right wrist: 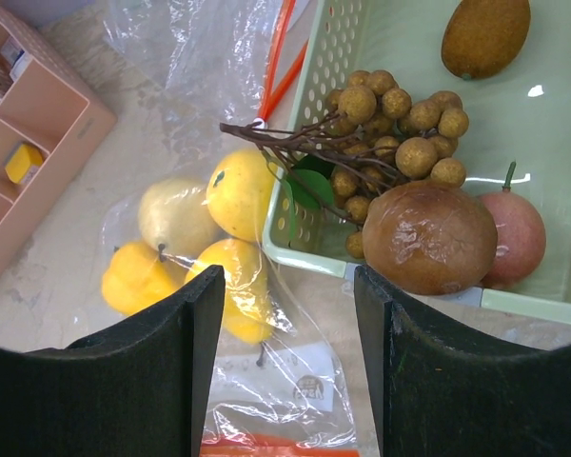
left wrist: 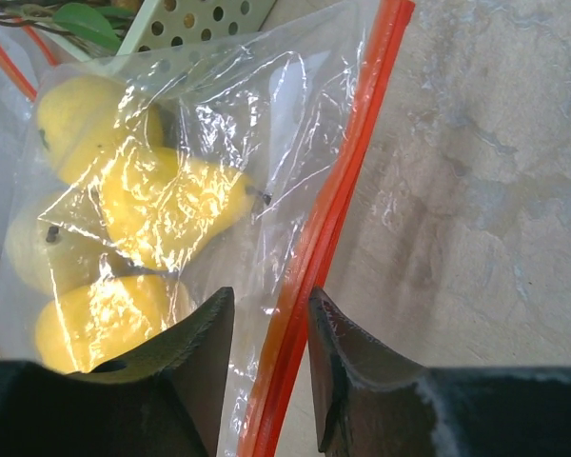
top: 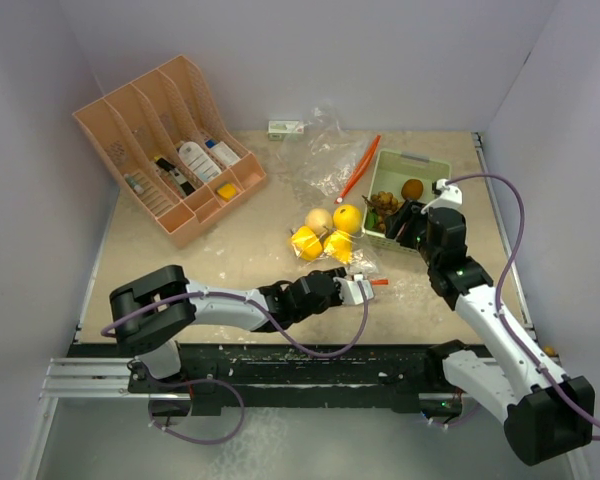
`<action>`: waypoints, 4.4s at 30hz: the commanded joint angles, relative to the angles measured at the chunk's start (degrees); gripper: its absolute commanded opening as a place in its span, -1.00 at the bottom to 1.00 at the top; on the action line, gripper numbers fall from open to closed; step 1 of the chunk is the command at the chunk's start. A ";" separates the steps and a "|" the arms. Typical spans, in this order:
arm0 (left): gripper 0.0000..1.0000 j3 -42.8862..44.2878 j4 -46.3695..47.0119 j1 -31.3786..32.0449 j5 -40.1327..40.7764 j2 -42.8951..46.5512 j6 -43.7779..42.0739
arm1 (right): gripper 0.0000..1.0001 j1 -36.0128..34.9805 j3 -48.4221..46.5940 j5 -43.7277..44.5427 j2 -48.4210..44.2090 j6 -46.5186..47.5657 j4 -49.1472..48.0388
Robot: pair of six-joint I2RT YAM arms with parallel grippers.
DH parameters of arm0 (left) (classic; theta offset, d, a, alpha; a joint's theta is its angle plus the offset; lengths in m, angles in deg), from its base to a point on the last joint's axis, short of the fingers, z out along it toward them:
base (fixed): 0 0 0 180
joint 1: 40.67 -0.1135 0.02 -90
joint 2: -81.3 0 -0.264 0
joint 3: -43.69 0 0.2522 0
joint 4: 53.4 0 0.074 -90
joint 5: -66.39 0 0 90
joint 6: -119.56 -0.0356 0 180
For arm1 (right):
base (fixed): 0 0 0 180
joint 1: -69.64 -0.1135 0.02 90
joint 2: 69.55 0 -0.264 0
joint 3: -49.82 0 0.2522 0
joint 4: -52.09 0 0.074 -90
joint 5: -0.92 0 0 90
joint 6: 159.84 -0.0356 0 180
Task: Open the zip-top bag and remove the fake food
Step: Open the zipper of the food storage bag at the center of the board, then pick up the fake fruit from the zipper food storage bag.
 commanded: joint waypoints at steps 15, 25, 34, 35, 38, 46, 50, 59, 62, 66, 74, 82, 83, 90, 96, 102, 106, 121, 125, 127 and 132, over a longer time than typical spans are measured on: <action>-1.00 4.28 4.62 0.06 8.97 -1.99 2.94 | 0.17 0.31 1.32 -3.11 0.60 -0.45 -5.04; -1.00 13.57 -16.01 -5.13 25.79 9.38 14.50 | 0.16 0.28 0.77 -7.11 -0.44 -1.20 -8.53; -1.00 24.57 -38.07 -5.36 43.11 17.95 17.36 | 0.16 0.17 -2.60 -14.81 8.08 -1.28 -16.13; -1.00 25.54 -39.73 -5.36 45.21 18.30 17.12 | 0.15 0.17 -2.56 -15.58 8.63 -1.51 -16.90; -1.00 27.46 -43.27 -5.40 48.28 18.74 17.13 | 0.16 0.01 -1.54 -18.19 8.84 -2.61 -19.05; -1.00 30.72 -43.34 -7.14 36.31 5.01 25.22 | -0.22 -1.41 0.31 -23.42 4.14 -4.92 -19.41; -1.00 32.41 -41.52 -7.18 27.90 -0.30 28.18 | -0.86 -3.28 1.02 -26.37 3.02 -7.12 -20.70; -1.00 32.24 -39.82 -7.81 23.94 -0.01 31.26 | -0.98 -11.77 1.66 -24.12 10.62 -12.46 -29.68; -1.00 30.66 -39.20 -8.44 22.88 2.12 32.50 | -0.98 -11.99 1.66 -23.06 13.67 -13.88 -32.46; -1.00 27.55 -37.03 -9.66 19.92 4.69 34.99 | -0.97 -12.13 0.88 -24.39 19.79 -15.61 -36.80; -1.00 25.94 -35.53 -10.57 19.16 5.86 35.76 | -0.88 -13.43 -1.13 -25.81 31.35 -18.33 -44.15; -1.00 23.88 -32.95 -11.35 19.10 7.99 35.13 | -0.85 -14.25 -2.19 -18.17 31.89 -13.99 -33.60; -1.00 23.67 -32.76 -11.46 19.13 8.03 35.07 | -0.85 -14.78 -2.82 -15.87 30.90 -12.73 -30.60; -1.00 22.43 -31.55 -12.07 18.24 7.95 35.01 | -0.84 -18.78 -7.53 0.09 25.63 -5.68 -15.85; -1.00 21.64 -29.89 -12.22 17.10 8.08 35.17 | -0.86 -19.87 -6.17 -6.16 24.63 -8.15 -25.55; -1.00 21.28 -29.46 -12.22 16.66 8.44 35.61 | -0.86 -20.41 -9.63 -18.90 35.23 -13.75 -34.50; -1.00 20.83 -29.34 -12.39 17.55 8.98 35.44 | -0.86 -20.78 -7.55 -20.11 38.81 -16.11 -38.33; -1.00 19.85 -28.32 -15.47 15.76 9.81 36.24 | -0.80 -20.83 -6.38 -5.33 31.38 -1.94 -18.50; -1.00 19.63 -28.38 -15.55 14.73 9.54 37.03 | -0.77 -20.89 -8.30 -11.43 33.33 -2.37 -22.17; -1.00 19.35 -28.41 -15.55 14.12 9.59 37.66 | -0.76 -20.87 -8.64 -14.04 32.77 -2.88 -25.30; -1.00 18.41 -26.83 -15.52 12.00 9.50 38.54 | -0.72 -20.88 -10.19 -22.93 36.30 -8.20 -36.12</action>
